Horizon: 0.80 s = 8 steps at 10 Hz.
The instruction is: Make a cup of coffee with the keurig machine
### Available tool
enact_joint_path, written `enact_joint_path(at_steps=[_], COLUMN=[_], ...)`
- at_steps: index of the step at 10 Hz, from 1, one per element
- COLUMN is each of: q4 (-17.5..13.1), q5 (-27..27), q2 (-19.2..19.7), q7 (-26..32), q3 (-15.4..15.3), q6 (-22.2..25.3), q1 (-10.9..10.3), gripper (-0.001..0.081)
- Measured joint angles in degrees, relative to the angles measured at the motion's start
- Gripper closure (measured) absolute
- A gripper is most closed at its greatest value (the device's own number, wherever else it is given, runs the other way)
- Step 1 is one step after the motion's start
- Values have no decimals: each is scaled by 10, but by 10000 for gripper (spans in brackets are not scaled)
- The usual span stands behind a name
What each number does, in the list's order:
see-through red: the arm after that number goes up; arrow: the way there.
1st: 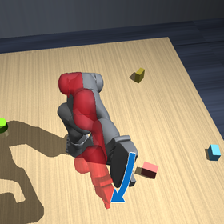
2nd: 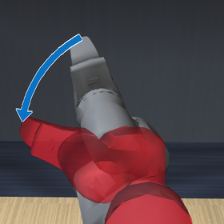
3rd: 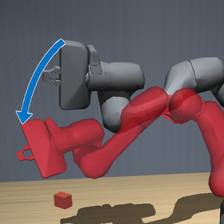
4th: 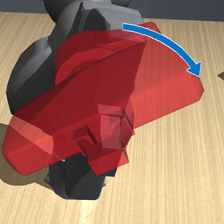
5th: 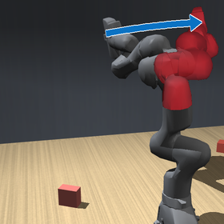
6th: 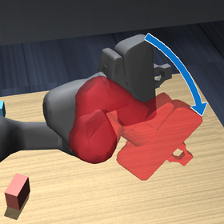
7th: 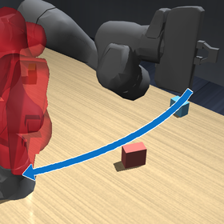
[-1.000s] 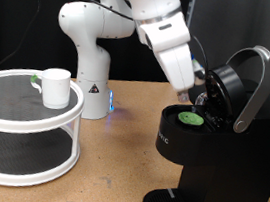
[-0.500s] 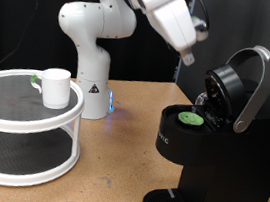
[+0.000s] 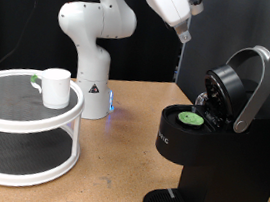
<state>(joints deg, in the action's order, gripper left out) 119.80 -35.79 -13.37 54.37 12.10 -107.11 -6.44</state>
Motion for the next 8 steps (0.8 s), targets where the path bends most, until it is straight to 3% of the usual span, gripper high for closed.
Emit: enact_joint_path(at_steps=[4, 8], q4=[1, 1], q5=[-41, -50], q2=[1, 5], q7=[7, -12], q3=[-7, -48], q6=[-1, -43], q1=[-10, -23], gripper=[3, 3])
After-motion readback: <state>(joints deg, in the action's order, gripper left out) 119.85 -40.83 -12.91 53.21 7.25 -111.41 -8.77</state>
